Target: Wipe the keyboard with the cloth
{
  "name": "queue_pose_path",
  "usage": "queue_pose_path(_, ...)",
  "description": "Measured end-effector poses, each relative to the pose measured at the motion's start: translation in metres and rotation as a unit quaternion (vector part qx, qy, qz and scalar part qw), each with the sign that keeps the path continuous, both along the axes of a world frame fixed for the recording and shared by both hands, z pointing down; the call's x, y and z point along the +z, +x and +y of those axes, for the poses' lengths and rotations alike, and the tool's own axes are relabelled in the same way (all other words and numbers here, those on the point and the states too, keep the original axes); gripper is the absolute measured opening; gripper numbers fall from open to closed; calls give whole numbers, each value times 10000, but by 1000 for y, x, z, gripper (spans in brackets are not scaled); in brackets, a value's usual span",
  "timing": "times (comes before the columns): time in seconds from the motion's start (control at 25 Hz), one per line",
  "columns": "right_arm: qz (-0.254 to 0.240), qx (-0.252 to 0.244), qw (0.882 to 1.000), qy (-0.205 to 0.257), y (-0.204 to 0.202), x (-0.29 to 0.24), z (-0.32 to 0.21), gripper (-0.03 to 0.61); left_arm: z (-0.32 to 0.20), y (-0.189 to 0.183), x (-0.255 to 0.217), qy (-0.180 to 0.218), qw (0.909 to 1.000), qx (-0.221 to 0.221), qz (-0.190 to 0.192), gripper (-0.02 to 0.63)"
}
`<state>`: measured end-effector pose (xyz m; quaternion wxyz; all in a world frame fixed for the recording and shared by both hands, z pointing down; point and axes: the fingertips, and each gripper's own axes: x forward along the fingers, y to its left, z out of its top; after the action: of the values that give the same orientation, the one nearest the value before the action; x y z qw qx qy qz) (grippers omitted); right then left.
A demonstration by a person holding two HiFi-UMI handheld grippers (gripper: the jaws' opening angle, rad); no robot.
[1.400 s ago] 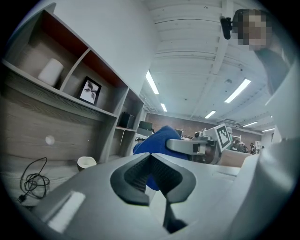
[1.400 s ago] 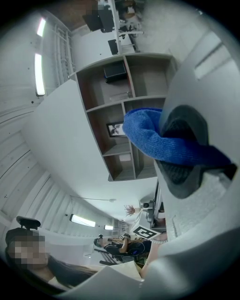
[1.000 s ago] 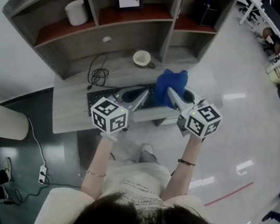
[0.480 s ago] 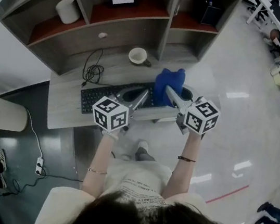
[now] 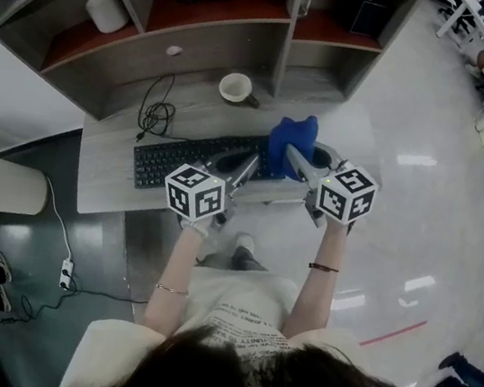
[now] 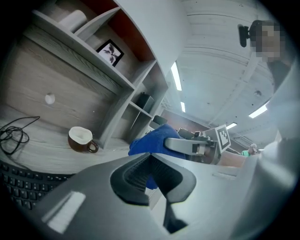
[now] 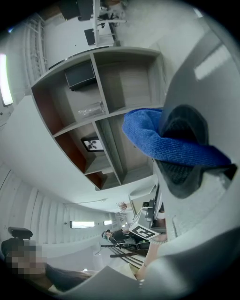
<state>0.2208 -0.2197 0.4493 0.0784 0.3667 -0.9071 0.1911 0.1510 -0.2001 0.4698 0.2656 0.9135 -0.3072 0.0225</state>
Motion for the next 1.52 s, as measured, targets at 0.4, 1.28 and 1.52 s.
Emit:
queue_pose_path(0.4,150,56,9987,-492,8,46,-11,58,-8,3,37,-501,9986,-129,62,2)
queue_pose_path(1.28,315,252,9940,-1019,-6,94,-22,58,-11,-8,76,-1002,9949,-127,67,2)
queue_pose_path(1.52,286,272,9932,-1099,-16,98,-22,59,-9,-20,80,-1048,9943,-197,82,2)
